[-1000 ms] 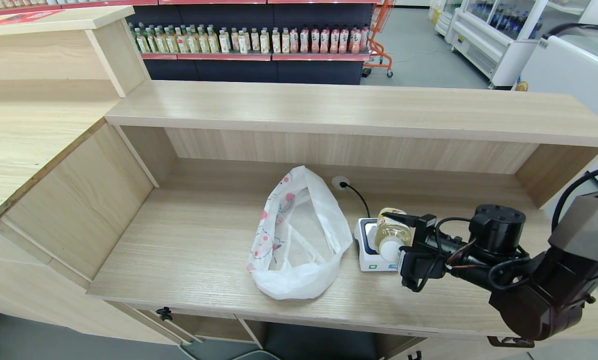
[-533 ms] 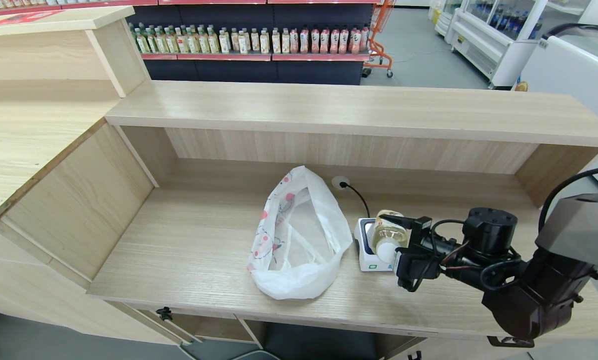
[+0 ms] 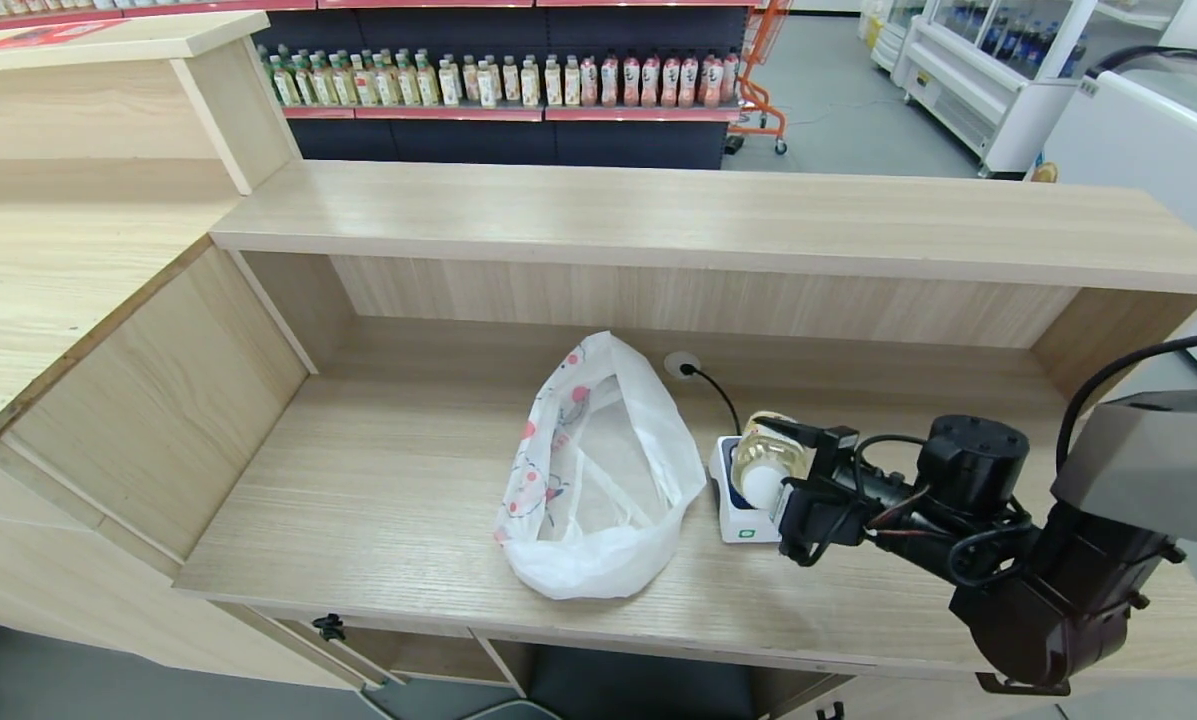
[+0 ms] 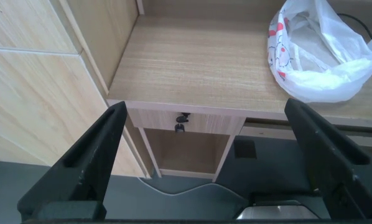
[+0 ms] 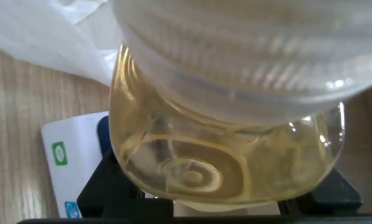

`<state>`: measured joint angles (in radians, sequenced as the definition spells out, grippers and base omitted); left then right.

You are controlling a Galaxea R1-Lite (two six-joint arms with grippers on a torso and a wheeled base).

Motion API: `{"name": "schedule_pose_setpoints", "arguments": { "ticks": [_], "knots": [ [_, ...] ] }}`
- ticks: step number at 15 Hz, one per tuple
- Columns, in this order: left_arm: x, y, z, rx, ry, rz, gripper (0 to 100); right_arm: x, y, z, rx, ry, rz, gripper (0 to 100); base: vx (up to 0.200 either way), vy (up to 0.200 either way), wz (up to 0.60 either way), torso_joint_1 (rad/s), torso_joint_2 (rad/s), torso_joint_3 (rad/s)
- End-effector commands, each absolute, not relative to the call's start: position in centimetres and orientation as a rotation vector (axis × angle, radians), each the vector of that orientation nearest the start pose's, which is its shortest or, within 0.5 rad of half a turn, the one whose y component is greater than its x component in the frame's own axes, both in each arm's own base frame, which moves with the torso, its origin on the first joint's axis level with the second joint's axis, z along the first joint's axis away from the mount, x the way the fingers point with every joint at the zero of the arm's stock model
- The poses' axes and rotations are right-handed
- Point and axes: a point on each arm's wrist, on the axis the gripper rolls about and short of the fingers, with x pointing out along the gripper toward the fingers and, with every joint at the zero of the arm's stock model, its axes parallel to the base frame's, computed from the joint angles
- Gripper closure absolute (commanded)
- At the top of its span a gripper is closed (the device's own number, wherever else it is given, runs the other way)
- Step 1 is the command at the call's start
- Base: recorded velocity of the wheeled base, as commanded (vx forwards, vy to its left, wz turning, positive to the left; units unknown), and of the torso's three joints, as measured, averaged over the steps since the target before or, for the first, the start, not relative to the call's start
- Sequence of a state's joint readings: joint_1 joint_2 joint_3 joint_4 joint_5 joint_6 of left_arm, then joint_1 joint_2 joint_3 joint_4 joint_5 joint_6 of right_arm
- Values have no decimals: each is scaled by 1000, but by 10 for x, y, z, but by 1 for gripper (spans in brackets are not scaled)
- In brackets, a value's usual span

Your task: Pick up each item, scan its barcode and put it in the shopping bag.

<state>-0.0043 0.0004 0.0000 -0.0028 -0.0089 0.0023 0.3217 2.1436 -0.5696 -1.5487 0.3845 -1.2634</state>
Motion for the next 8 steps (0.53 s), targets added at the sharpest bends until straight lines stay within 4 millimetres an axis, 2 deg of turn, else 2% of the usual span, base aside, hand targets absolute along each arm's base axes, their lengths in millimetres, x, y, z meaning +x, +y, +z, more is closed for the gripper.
{"name": "schedule_pose_setpoints", "arguments": {
  "ticks": [1,3,5,8],
  "knots": [
    [-23,0,76,3,-3,-14,0,299,130,111,-1110,-438,528,100,0,0,0,0,0,0],
    [-23,0,76,3,-3,-14,0,276,141,136,-877,-282,395,100,0,0,0,0,0,0],
    [-23,0,76,2,-3,-14,0,264,142,161,-600,-132,267,100,0,0,0,0,0,0],
    [-23,0,76,3,-2,-14,0,254,137,203,-301,-31,276,100,0,0,0,0,0,0]
  ]
}}
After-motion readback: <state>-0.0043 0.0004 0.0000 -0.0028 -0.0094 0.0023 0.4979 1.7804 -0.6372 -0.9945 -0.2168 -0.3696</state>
